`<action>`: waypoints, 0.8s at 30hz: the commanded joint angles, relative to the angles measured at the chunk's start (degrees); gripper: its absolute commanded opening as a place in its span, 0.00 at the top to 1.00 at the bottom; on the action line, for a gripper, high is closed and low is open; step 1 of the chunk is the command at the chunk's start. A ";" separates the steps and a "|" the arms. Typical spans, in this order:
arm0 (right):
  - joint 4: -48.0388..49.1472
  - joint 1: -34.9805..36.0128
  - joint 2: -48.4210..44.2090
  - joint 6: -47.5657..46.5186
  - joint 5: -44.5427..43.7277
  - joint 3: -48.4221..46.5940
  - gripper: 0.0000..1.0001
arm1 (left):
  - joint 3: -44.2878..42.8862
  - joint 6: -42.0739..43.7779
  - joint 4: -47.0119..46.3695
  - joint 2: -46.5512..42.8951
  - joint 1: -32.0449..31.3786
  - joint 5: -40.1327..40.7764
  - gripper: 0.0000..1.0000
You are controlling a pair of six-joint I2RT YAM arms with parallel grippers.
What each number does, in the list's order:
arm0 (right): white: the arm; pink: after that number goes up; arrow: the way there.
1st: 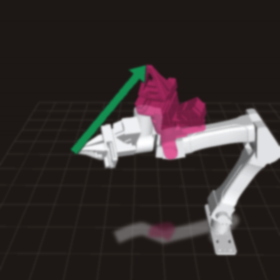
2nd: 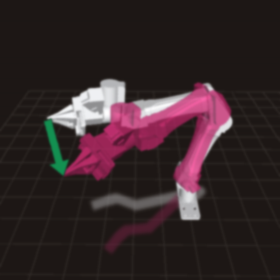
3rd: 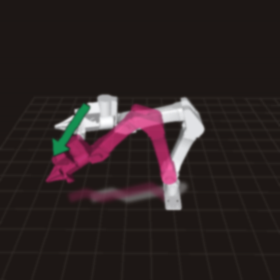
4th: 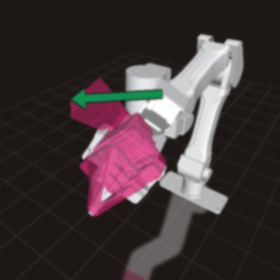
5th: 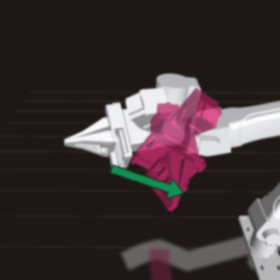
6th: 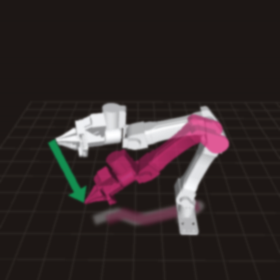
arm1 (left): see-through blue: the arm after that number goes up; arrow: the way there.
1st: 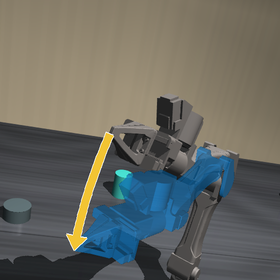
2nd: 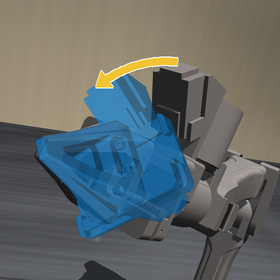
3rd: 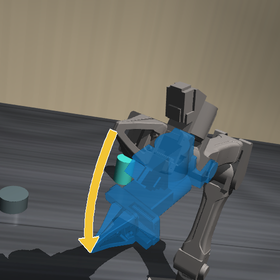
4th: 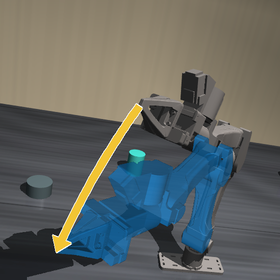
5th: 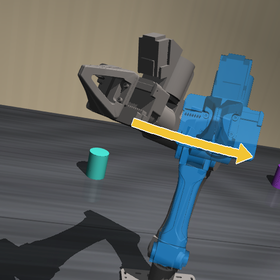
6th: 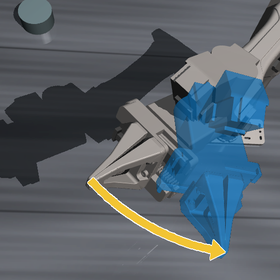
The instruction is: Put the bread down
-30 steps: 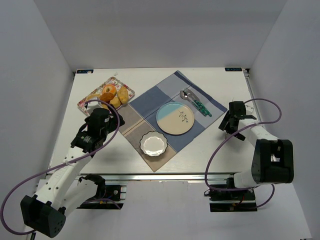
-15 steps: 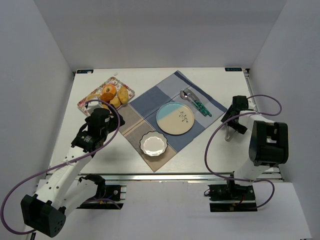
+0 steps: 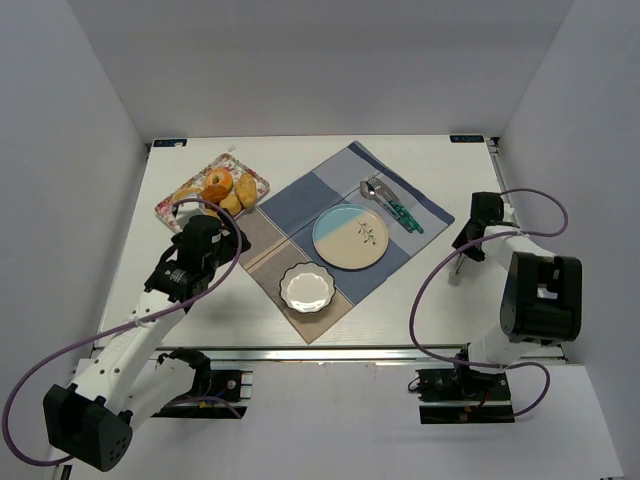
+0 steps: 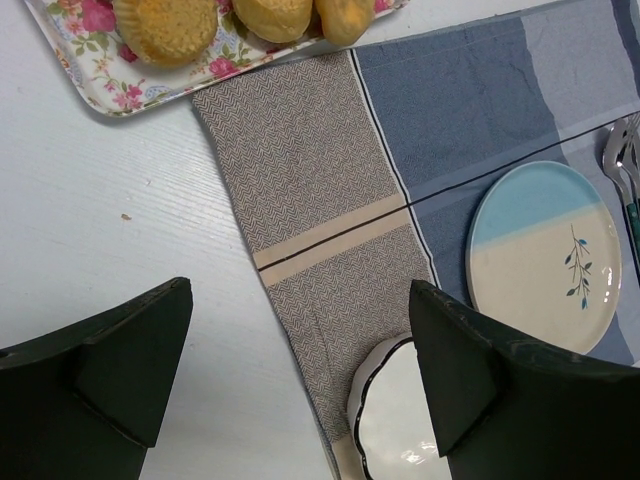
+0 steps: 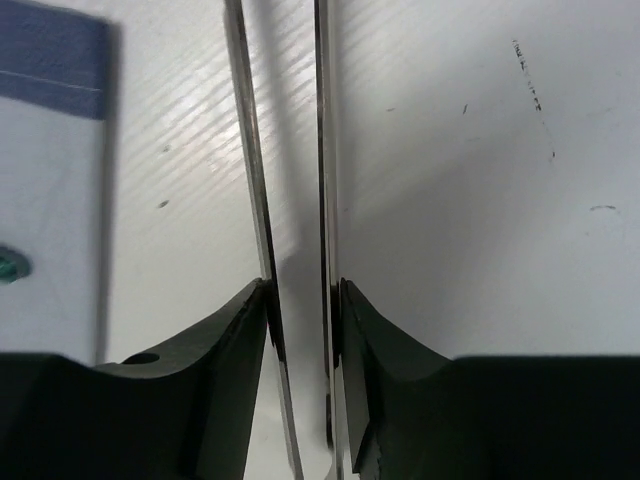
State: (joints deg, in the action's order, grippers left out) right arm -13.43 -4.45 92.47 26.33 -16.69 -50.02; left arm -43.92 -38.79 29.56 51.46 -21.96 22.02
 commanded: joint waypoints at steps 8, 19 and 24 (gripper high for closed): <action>1.91 1.72 -20.37 -4.96 14.04 3.43 0.62 | -0.29 1.34 -1.79 1.01 -0.19 -6.02 0.02; 5.52 18.75 -27.51 -11.82 28.55 1.43 0.63 | -0.29 1.08 -2.05 -1.71 -0.19 -11.30 0.02; 7.54 31.92 -24.45 -16.13 29.00 -2.27 0.60 | -1.16 -0.67 0.32 -3.29 -0.19 -10.34 0.02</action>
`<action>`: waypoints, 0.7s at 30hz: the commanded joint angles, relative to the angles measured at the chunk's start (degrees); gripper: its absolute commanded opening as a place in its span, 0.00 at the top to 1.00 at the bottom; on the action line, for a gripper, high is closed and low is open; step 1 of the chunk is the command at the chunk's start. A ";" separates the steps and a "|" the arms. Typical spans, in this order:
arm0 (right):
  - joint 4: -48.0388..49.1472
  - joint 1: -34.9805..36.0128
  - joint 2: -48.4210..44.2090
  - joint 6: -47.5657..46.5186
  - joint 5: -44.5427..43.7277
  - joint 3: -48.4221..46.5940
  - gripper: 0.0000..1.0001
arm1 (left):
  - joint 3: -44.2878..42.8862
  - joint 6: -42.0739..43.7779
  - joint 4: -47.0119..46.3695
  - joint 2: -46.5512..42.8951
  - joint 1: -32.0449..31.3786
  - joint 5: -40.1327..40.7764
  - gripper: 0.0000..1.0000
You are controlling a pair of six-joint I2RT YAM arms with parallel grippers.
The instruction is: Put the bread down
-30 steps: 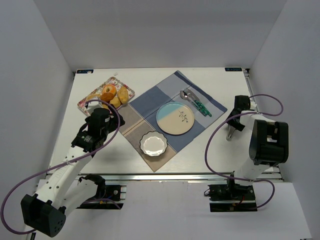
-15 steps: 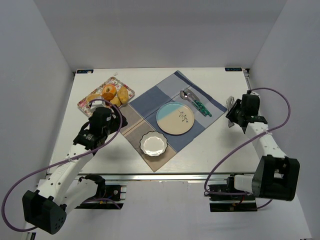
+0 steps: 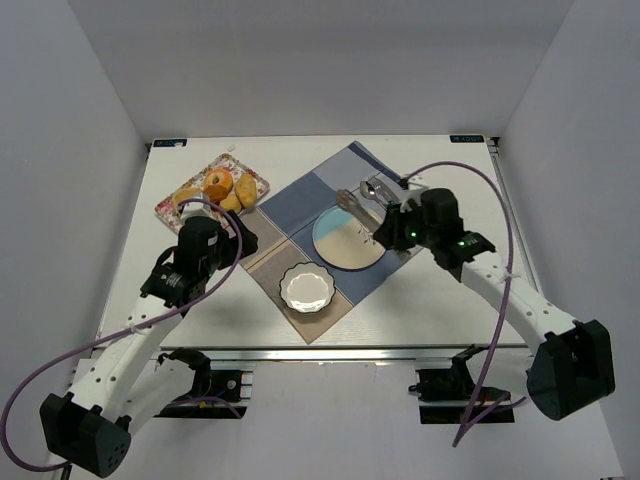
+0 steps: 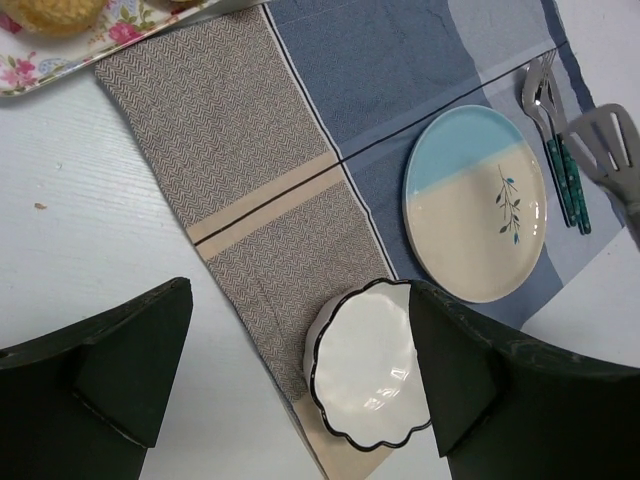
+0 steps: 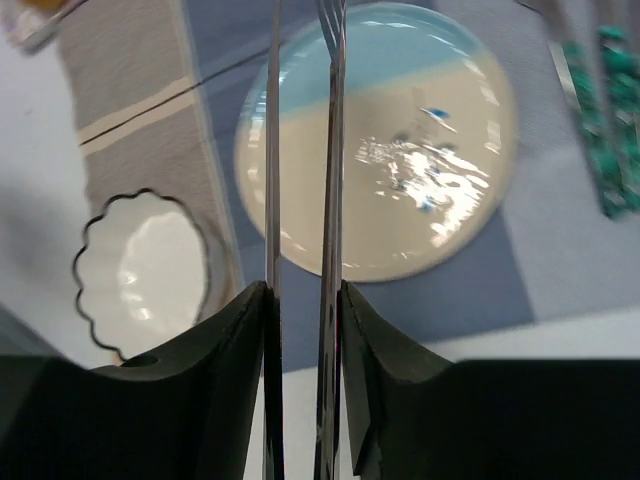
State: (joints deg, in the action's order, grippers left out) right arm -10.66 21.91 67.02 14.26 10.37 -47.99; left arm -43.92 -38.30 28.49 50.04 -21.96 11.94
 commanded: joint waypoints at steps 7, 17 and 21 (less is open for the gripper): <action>5.21 19.21 19.42 -0.47 -7.19 -20.19 0.55 | -3.19 -6.43 10.26 -3.72 -0.19 5.98 0.02; -6.48 24.84 46.16 7.53 -17.83 -52.19 0.44 | -2.93 -8.98 15.54 -8.91 -0.19 8.53 0.02; -8.50 25.11 54.41 9.03 -18.11 -60.28 0.42 | -2.40 -9.24 17.04 -10.40 -0.19 9.76 0.02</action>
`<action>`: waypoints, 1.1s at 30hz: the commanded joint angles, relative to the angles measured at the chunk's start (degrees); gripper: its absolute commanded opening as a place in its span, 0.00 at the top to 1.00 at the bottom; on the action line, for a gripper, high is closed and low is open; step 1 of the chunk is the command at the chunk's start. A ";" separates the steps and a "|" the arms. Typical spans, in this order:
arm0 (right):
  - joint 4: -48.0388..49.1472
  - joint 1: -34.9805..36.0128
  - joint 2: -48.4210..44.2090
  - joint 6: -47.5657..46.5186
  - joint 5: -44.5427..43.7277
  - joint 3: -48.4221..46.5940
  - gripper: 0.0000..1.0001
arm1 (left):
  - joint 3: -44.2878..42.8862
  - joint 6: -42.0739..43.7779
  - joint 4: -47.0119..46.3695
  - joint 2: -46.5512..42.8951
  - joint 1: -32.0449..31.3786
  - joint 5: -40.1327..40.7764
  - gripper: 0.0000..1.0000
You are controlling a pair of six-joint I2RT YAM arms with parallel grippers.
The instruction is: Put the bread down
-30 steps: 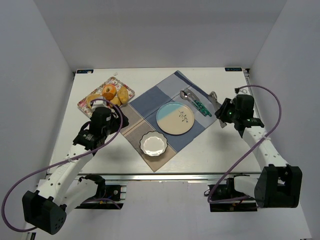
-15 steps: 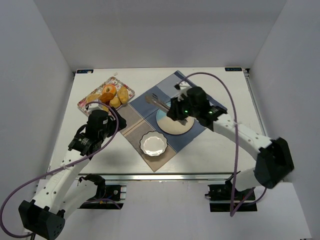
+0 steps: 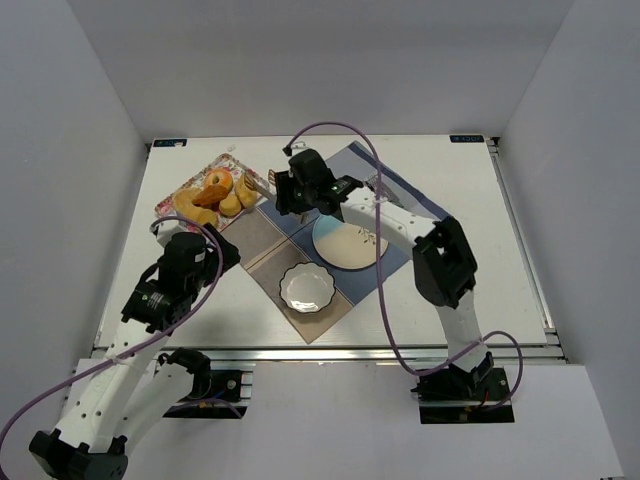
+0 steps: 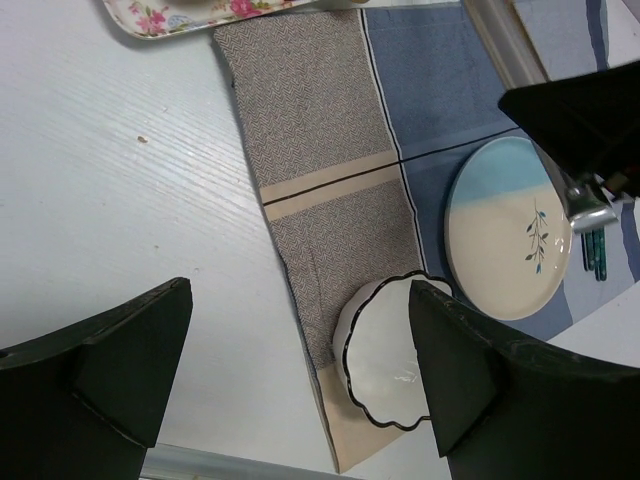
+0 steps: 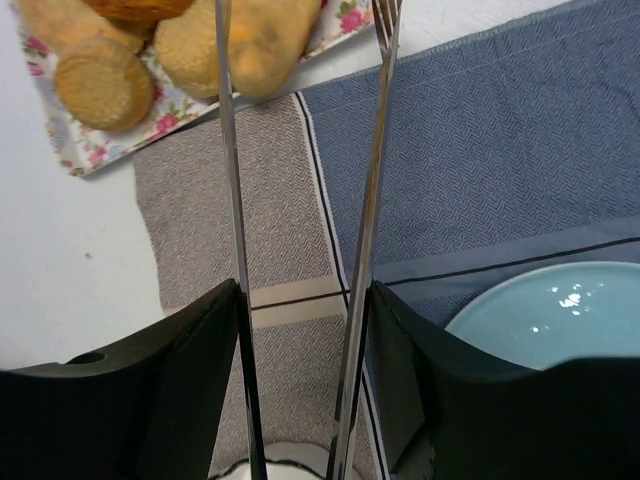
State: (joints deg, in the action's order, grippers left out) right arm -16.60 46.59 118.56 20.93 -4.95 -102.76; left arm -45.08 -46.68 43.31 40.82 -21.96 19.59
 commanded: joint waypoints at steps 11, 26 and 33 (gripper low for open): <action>-3.18 2.54 12.57 2.54 2.48 -16.42 0.41 | -0.01 -0.61 1.69 -1.62 -0.19 1.85 0.02; -3.26 2.54 13.98 6.14 0.48 -17.12 0.59 | 0.52 -0.78 1.51 -1.62 -0.19 2.29 0.02; -0.19 2.63 7.13 6.41 -2.08 -12.30 0.76 | 0.34 -0.79 1.51 -1.27 -0.19 2.47 0.02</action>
State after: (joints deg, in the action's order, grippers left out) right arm -20.49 49.15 132.07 26.63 -4.56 -116.42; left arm -44.60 -47.07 44.99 39.64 -21.96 20.84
